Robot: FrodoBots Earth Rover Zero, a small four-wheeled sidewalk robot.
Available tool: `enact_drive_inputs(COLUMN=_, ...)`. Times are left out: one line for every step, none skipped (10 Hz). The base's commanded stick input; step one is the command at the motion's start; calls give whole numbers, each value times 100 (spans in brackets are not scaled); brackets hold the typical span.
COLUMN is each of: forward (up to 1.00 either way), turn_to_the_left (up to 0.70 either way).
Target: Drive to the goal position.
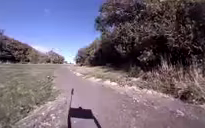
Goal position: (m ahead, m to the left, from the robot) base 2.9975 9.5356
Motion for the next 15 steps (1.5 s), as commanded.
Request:
enact_drive_inputs(forward=100, turn_to_the_left=26)
enact_drive_inputs(forward=100, turn_to_the_left=27)
enact_drive_inputs(forward=100, turn_to_the_left=28)
enact_drive_inputs(forward=100, turn_to_the_left=28)
enact_drive_inputs(forward=100, turn_to_the_left=28)
enact_drive_inputs(forward=100, turn_to_the_left=28)
enact_drive_inputs(forward=100, turn_to_the_left=28)
enact_drive_inputs(forward=100, turn_to_the_left=28)
enact_drive_inputs(forward=100, turn_to_the_left=19)
enact_drive_inputs(forward=100, turn_to_the_left=7)
enact_drive_inputs(forward=100, turn_to_the_left=1)
enact_drive_inputs(forward=100, turn_to_the_left=1)
enact_drive_inputs(forward=100, turn_to_the_left=1)
enact_drive_inputs(forward=100, turn_to_the_left=1)
enact_drive_inputs(forward=100, turn_to_the_left=1)
